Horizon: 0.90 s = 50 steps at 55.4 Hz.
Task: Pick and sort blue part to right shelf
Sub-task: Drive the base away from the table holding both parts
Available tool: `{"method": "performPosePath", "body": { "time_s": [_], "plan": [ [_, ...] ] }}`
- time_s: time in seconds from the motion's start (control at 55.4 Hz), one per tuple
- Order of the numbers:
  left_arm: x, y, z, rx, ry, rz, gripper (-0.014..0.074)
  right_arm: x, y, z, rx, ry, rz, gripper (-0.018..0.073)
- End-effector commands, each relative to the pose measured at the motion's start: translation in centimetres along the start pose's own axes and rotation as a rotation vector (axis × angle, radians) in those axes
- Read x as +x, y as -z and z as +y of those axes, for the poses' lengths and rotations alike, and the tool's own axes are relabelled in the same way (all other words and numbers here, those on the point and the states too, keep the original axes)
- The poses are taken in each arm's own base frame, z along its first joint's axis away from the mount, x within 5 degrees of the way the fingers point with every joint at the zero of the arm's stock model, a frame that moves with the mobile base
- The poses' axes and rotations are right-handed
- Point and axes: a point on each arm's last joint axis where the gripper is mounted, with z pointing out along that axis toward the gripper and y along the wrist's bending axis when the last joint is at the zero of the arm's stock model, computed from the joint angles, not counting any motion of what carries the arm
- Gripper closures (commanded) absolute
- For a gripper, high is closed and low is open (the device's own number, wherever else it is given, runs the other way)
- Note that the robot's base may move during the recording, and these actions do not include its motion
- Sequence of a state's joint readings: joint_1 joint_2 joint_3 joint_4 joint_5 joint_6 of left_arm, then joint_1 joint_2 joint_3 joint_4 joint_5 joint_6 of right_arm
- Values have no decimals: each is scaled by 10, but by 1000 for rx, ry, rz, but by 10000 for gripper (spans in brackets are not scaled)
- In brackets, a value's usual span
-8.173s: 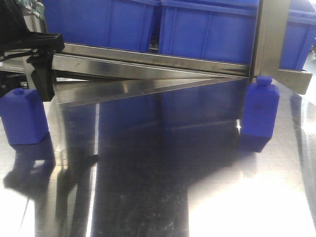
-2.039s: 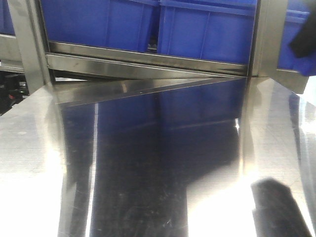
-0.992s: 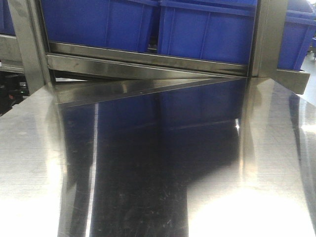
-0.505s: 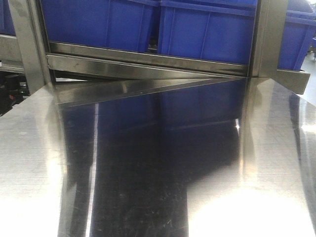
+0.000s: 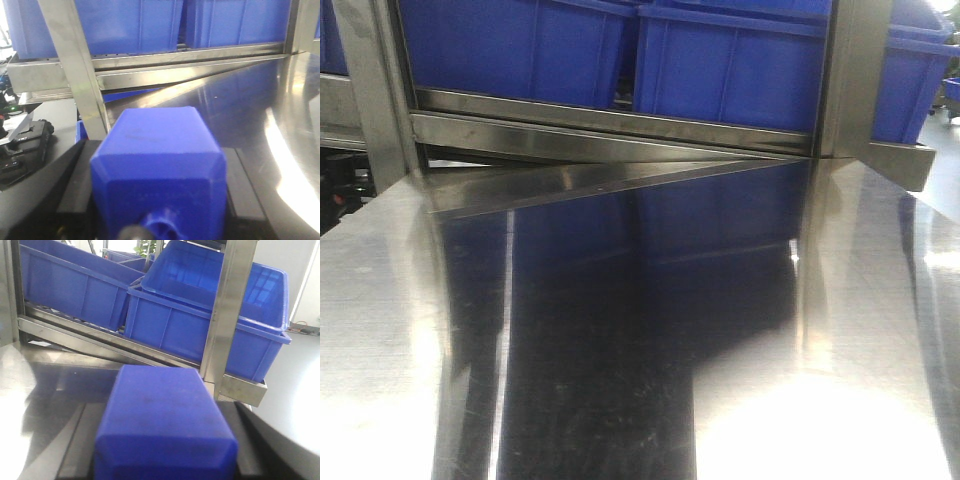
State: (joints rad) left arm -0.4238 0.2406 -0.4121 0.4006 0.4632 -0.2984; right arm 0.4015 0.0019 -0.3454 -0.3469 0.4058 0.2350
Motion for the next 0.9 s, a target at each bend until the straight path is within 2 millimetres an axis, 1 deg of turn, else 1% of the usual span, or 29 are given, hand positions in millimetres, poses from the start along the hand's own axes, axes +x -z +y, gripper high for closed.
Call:
{"method": "performPosePath", "body": {
  "time_s": [0.0,0.884],
  "plan": [
    [-15,2,-1,19,-10,-96,304,-16,-1,1,-12,32,-98,348],
    [-15,1,-1,19,-11,-94,304,-16,0,1,-12,32,-100,348]
  ]
}}
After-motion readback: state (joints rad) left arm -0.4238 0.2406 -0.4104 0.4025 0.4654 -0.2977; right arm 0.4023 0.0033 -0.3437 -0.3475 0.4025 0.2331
